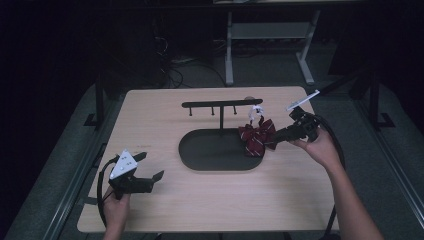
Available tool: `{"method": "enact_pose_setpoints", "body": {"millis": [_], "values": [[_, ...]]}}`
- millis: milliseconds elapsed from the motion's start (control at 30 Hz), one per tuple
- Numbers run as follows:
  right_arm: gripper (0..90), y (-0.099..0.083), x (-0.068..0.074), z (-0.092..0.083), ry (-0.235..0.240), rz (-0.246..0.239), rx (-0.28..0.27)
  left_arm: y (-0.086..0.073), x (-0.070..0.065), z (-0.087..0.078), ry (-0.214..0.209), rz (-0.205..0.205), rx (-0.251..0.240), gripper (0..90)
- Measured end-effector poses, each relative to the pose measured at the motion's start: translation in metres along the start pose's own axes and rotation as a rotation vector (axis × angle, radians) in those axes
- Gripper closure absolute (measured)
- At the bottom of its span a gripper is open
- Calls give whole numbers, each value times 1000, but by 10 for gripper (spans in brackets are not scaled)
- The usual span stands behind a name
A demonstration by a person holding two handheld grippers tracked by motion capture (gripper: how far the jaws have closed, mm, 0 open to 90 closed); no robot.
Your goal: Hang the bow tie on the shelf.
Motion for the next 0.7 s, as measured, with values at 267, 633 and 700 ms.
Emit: {"method": "enact_pose_setpoints", "body": {"millis": [267,633,700], "values": [[557,-9,2,3,7,2,9,0,1,0,3,4,-6,129],[552,-20,11,11,25,-21,27,-1,1,-1,2,-2,3,130],[549,-21,12,12,29,-21,28,0,0,-1,2,-3,0,130]]}}
Point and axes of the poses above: each handheld gripper's, and its own axes: z roughly forward along the jaws, y roughly out of its top, x roughly to its left, the point moved 7 cm from there along z, roughly forward along the jaws, and after that the axes turned 9 degrees about y, right-handed, at the moved point
